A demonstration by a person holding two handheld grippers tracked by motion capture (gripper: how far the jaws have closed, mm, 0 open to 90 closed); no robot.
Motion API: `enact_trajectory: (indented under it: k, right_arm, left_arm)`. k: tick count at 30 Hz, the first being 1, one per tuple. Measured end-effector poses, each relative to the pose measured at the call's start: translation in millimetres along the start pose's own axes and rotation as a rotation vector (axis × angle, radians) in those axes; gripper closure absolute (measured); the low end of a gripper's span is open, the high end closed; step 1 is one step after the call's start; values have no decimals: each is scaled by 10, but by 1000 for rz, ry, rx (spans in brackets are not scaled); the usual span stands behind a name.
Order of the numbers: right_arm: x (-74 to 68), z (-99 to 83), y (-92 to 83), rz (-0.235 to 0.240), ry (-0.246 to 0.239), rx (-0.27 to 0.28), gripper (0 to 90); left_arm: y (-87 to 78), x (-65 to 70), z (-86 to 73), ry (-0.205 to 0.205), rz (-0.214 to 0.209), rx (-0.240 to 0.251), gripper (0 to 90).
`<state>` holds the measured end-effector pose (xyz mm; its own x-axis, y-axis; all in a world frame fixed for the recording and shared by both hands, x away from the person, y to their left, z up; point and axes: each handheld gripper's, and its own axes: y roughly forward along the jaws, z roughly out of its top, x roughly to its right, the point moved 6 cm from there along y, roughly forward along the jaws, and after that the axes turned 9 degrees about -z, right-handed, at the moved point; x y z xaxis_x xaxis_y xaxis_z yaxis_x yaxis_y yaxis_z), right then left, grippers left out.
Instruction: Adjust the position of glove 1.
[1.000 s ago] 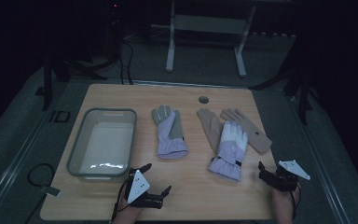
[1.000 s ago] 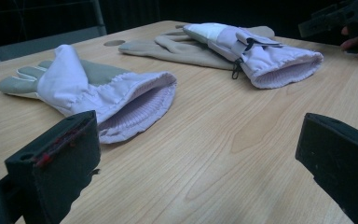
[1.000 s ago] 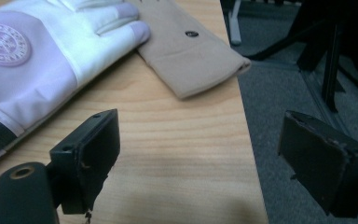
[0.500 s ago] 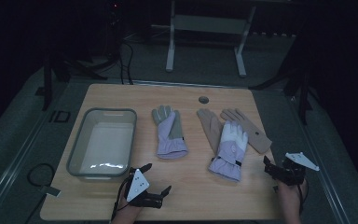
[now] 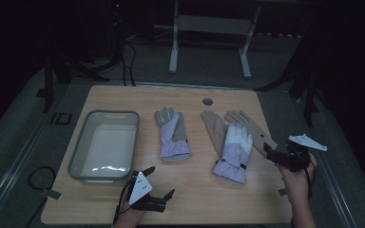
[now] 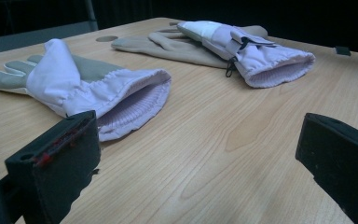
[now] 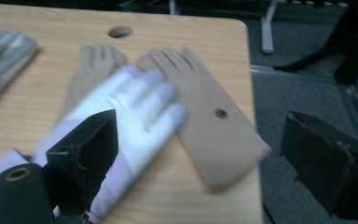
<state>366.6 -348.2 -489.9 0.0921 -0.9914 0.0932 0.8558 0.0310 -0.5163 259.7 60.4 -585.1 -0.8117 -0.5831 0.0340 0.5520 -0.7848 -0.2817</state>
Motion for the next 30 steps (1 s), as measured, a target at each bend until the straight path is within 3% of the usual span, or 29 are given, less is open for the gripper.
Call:
enact_trajectory:
  k: [6, 10, 15, 27, 30]
  right_arm:
    - [-324, 232, 30, 85, -31, 26, 135]
    - [-496, 362, 74, 84, -61, 47, 167]
    - [-725, 457, 168, 123, -111, 21, 177]
    - [-1321, 702, 345, 221, -143, 7, 179]
    - [-1468, 746, 394, 214, -166, 9, 179]
  left_arm:
    - [2, 0, 0, -1, 1, 0, 1]
    - [0, 3, 1, 5, 3, 1, 1]
    - [-5, -2, 1, -2, -2, 5, 1]
    - [-8, -1, 1, -3, -2, 9, 1]
    - [-9, -2, 1, -4, -3, 10, 1]
